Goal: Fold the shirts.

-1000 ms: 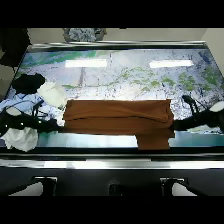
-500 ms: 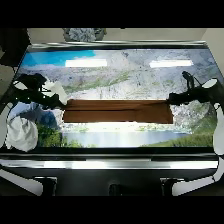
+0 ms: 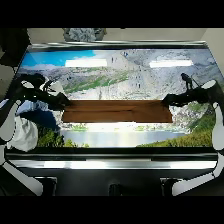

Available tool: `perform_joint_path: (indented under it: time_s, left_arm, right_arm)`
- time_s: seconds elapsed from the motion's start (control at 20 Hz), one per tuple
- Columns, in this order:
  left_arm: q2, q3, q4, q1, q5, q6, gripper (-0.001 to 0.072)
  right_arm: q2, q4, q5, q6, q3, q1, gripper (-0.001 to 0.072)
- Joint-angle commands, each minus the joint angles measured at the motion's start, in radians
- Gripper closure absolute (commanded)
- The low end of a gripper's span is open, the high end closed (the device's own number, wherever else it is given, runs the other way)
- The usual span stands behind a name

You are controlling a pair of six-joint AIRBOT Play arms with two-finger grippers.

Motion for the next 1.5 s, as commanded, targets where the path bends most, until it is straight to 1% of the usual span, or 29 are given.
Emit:
perform_joint_path:
  time_s: [0.0,0.15,0.25,0.55,0.75,0.8,0.85,0.9,0.95,1.0,1.05,1.1,1.2,1.35,1.45]
  left_arm:
    - [0.06,0.013,-0.014,0.024,-0.033,-0.002,0.0089]
    - [0.143,0.013,-0.014,0.023,-0.033,0.017,0.0097]
    - [0.19,0.013,-0.014,0.011,-0.033,0.02,0.0097]
    - [0.307,0.013,-0.015,-0.052,-0.033,0.02,0.0098]
    - [0.375,0.013,-0.015,-0.101,-0.034,0.02,0.0098]
    - [0.385,0.013,-0.015,-0.113,-0.034,0.02,0.0098]
    - [0.39,0.013,-0.015,-0.127,-0.034,0.02,0.0098]
    - [0.389,0.012,-0.015,-0.142,-0.035,0.02,0.0107]
    - [0.386,0.008,-0.015,-0.162,-0.032,0.021,0.0116]
    - [0.382,-0.002,-0.015,-0.184,-0.031,0.04,0.0186]
    - [0.38,-0.026,-0.016,-0.213,-0.028,0.062,0.0516]
    - [0.38,-0.06,-0.024,-0.248,-0.013,0.074,0.0625]
    - [0.38,-0.159,-0.081,-0.333,0.054,0.081,0.0678]
    - [0.355,-0.303,-0.205,-0.499,0.263,0.08,0.0679]
    - [0.309,-0.298,-0.209,-0.598,0.385,0.071,0.0679]
  right_arm:
    - [0.039,-0.013,0.105,-0.058,0.002,-0.094,-0.0001]
    - [0.002,-0.004,0.233,-0.042,-0.004,-0.211,-0.0001]
    - [-0.04,0.037,0.272,-0.044,-0.027,-0.232,-0.0002]
    - [-0.151,0.213,0.231,-0.058,-0.108,-0.179,-0.0001]
    - [-0.156,0.313,0.155,-0.057,-0.108,-0.093,0.0009]
    - [-0.154,0.327,0.131,-0.056,-0.108,-0.074,0.0062]
    - [-0.148,0.33,0.106,-0.043,-0.108,-0.057,0.0238]
    - [-0.134,0.329,0.092,-0.039,-0.108,-0.049,0.0461]
    - [-0.114,0.326,0.09,-0.038,-0.108,-0.045,0.0617]
    - [-0.079,0.307,0.084,-0.039,-0.108,-0.045,0.0666]
    - [-0.04,0.283,0.08,-0.039,-0.108,-0.045,0.0667]
    - [0.009,0.245,0.081,-0.039,-0.108,-0.044,0.0668]
    - [0.108,0.153,0.106,-0.019,-0.108,-0.044,0.0669]
    - [0.251,0.054,0.156,0.019,-0.108,-0.044,0.067]
    - [0.333,0.039,0.177,0.039,-0.108,-0.044,0.067]
